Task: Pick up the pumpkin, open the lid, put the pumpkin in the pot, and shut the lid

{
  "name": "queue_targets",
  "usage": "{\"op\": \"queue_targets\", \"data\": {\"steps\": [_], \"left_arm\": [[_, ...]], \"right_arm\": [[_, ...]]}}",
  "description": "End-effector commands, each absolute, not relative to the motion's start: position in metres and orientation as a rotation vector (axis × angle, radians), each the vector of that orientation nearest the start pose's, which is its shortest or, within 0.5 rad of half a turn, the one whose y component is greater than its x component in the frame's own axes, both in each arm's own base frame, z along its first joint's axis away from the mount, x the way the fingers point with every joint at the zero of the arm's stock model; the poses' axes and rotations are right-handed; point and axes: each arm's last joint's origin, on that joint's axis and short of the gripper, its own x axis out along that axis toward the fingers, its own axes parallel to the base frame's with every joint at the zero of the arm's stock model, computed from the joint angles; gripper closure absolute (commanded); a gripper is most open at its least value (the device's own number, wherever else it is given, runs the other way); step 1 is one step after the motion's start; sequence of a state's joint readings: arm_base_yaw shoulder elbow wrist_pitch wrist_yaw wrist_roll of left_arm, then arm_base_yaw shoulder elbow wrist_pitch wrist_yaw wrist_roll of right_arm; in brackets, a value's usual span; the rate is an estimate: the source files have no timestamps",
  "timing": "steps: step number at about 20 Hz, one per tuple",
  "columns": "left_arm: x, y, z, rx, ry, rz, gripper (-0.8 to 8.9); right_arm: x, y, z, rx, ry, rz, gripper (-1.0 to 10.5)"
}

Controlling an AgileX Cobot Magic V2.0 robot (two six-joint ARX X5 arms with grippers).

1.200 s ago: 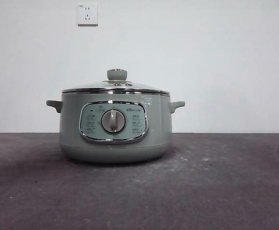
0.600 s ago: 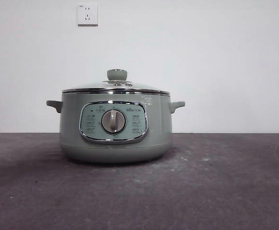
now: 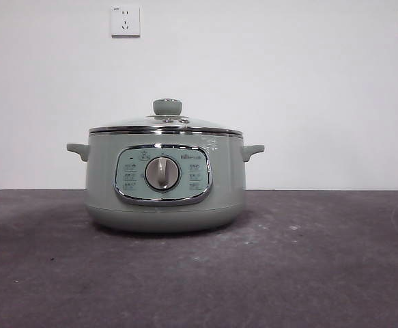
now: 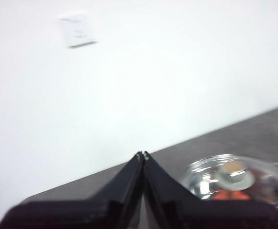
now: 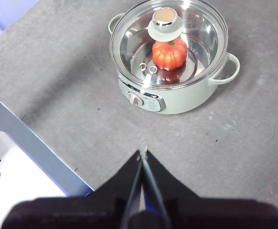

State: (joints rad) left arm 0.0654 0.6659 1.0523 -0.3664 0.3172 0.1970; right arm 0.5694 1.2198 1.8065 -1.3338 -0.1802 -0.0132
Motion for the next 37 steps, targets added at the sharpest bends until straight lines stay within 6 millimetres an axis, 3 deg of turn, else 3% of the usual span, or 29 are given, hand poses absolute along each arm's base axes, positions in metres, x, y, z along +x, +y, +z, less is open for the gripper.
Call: {"op": "queue_targets", "data": {"steps": [1, 5, 9, 14, 19, 21, 37], "left_arm": [[0.106, 0.003, 0.361, 0.183, -0.020, -0.160, 8.17], [0.087, 0.003, 0.290, 0.178, -0.025, -0.077, 8.17], [0.080, 0.003, 0.238, 0.160, -0.009, -0.058, 8.17], [0.088, 0.004, 0.190, 0.121, 0.080, -0.042, 8.17], [0.095, 0.005, 0.154, 0.103, 0.174, -0.048, 8.17], [0.096, 0.005, 0.146, 0.078, 0.188, -0.048, 8.17], [0.096, 0.005, 0.147, 0.077, 0.173, -0.048, 8.17]], "right_arm": [[0.140, 0.096, 0.473, -0.151, 0.735, 0.715, 9.5], [0.138, 0.095, 0.474, -0.150, 0.729, 0.715, 9.5], [0.138, 0.094, 0.474, -0.150, 0.728, 0.715, 9.5], [0.138, 0.094, 0.474, -0.150, 0.728, 0.715, 9.5], [0.138, 0.094, 0.474, -0.150, 0.728, 0.715, 9.5], [0.138, 0.094, 0.474, -0.150, 0.728, 0.715, 9.5], [0.138, 0.094, 0.474, -0.150, 0.728, 0.715, 9.5]]}}
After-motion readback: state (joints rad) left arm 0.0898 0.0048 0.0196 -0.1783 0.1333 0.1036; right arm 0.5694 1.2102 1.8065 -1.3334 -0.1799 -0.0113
